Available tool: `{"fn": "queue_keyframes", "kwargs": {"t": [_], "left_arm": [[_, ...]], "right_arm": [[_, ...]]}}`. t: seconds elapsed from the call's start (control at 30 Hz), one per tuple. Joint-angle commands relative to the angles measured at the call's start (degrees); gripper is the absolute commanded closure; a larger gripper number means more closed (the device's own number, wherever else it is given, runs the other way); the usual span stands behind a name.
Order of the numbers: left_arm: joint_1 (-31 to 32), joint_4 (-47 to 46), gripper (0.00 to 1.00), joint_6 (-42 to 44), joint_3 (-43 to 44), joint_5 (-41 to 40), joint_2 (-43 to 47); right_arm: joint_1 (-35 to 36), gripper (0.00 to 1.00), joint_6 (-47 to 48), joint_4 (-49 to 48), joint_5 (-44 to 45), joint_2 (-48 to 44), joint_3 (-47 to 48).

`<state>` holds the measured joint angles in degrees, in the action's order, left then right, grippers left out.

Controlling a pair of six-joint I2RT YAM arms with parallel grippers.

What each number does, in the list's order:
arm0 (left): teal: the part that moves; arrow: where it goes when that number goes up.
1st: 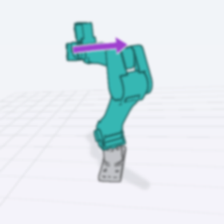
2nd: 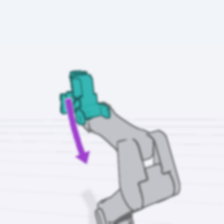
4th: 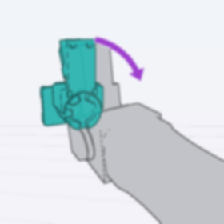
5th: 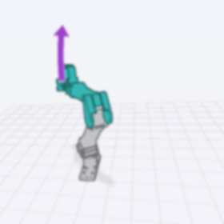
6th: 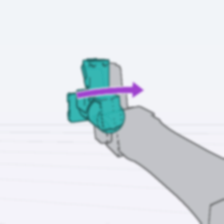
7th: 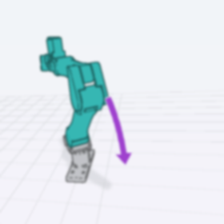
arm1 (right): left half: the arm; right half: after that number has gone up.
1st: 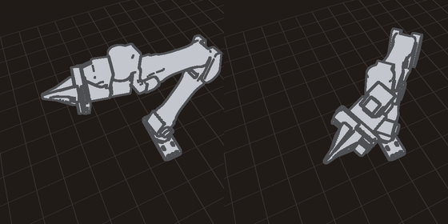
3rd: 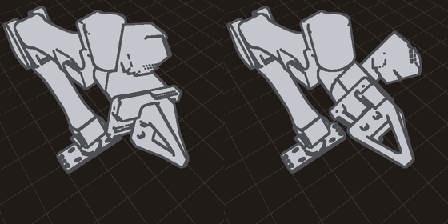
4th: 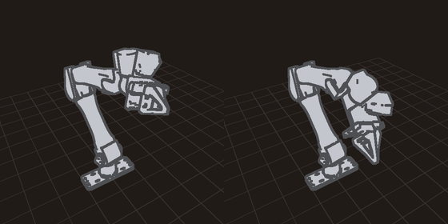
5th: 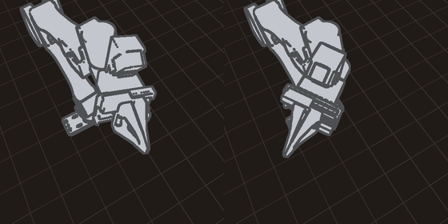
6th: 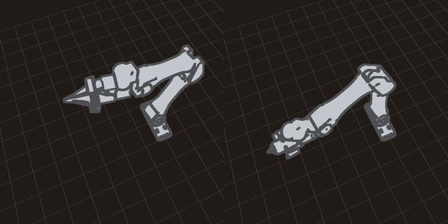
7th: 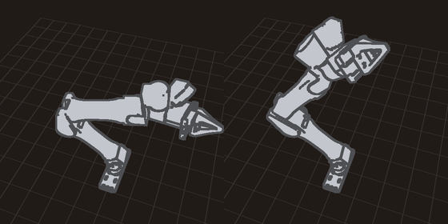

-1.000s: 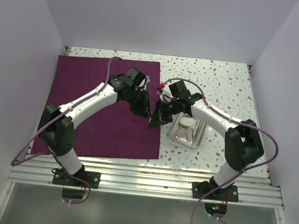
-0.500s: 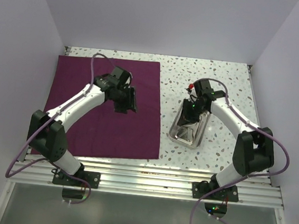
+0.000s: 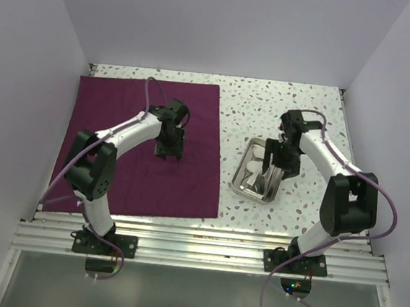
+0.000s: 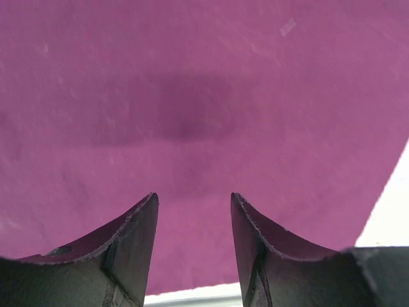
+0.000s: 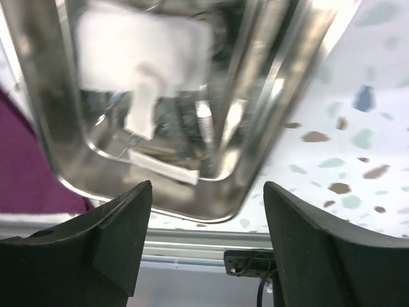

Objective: Prepare the surgical pack

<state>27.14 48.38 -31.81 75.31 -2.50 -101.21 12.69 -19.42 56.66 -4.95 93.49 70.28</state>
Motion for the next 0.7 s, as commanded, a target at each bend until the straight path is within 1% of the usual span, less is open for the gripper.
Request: {"fn": "queue_keyframes", "kwargs": {"t": [0.0, 0.03, 0.13, 0.23, 0.33, 0.37, 0.4, 0.47, 0.67], "left_arm": [[0.11, -0.83, 0.47, 2.02, 4.31, -3.30, -4.07], [0.11, -1.70, 0.47, 2.02, 4.67, -3.04, -4.61], [0.20, -3.29, 0.50, 2.72, 5.11, -1.37, -7.24], [0.29, -4.26, 0.52, 3.42, 6.43, 0.39, -10.40], [0.46, -6.01, 0.53, 4.13, 6.78, 2.24, -12.69], [0.55, -6.37, 0.54, 4.21, 6.96, 4.07, -13.39], [0.90, -6.72, 0.56, 4.48, 7.31, 4.69, -14.71], [1.51, -7.16, 0.57, 4.65, 8.18, 6.10, -16.21], [3.62, -7.07, 0.58, 4.74, 11.70, 7.42, -20.17]], "right_arm": [[-4.77, 0.27, 0.79, 2.93, 6.35, -3.23, 0.65], [-5.39, 0.29, 1.05, 2.84, 6.62, -3.06, 0.56], [-6.53, 0.31, 1.05, 1.88, 7.06, -1.39, 0.56], [-6.62, 0.34, 0.70, -1.98, 5.13, 0.63, -0.67], [-6.71, 0.37, 0.17, -3.57, 3.91, 3.44, -1.37], [-6.62, 0.38, -0.09, -4.88, 3.63, 3.97, -1.90], [-6.71, 0.40, -0.44, -5.42, 3.20, 4.50, -2.08], [-6.80, 0.43, -1.14, -6.04, 2.84, 6.17, -1.99], [-7.24, 0.68, -2.46, -7.53, 1.79, 7.93, -3.04]]}}
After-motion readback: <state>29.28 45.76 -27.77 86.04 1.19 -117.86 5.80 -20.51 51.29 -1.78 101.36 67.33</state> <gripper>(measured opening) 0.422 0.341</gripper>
